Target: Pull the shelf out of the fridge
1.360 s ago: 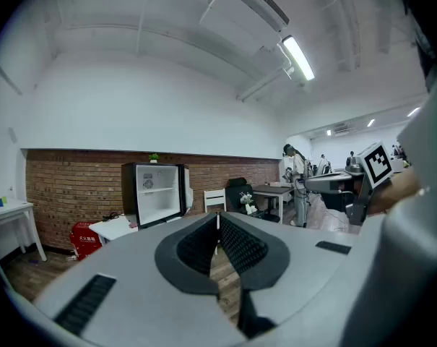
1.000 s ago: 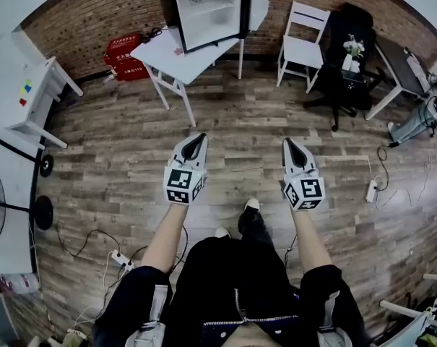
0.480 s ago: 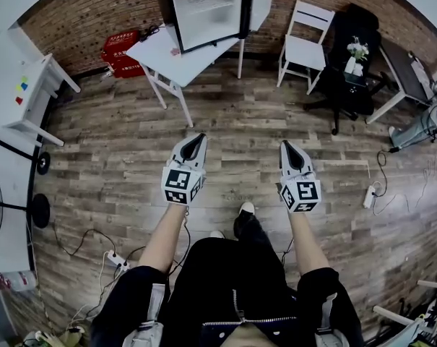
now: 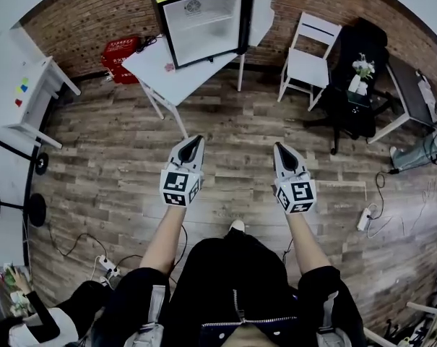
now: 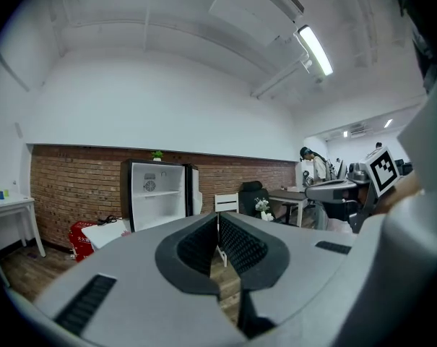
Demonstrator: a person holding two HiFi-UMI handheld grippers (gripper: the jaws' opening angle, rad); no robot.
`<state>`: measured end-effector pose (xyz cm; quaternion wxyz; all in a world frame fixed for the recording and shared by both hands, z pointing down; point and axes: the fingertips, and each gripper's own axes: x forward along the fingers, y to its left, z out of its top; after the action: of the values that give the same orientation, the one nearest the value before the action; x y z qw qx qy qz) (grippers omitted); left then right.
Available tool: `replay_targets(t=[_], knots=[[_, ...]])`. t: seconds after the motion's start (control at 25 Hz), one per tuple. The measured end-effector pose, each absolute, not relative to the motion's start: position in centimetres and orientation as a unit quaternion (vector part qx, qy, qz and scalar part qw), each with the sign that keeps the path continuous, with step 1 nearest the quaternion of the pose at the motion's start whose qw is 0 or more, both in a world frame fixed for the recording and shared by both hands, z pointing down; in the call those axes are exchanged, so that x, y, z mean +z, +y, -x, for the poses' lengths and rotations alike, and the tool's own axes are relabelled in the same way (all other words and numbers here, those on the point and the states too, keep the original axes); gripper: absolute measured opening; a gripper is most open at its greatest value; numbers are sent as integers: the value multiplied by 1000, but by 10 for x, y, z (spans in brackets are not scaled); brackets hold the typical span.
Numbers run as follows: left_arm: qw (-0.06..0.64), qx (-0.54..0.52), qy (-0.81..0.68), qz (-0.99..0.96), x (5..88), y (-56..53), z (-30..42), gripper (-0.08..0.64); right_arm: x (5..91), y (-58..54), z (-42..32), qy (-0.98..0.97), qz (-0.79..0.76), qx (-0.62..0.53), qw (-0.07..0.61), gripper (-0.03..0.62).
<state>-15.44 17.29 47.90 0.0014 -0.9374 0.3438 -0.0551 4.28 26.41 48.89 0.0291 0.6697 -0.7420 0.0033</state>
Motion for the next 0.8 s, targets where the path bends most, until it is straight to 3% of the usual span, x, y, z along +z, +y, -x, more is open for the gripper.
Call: replay_targets(t=[0.8], knots=[[-9, -60, 379, 923, 484, 60, 88, 24, 505, 126, -96, -783, -621, 25, 26, 6]])
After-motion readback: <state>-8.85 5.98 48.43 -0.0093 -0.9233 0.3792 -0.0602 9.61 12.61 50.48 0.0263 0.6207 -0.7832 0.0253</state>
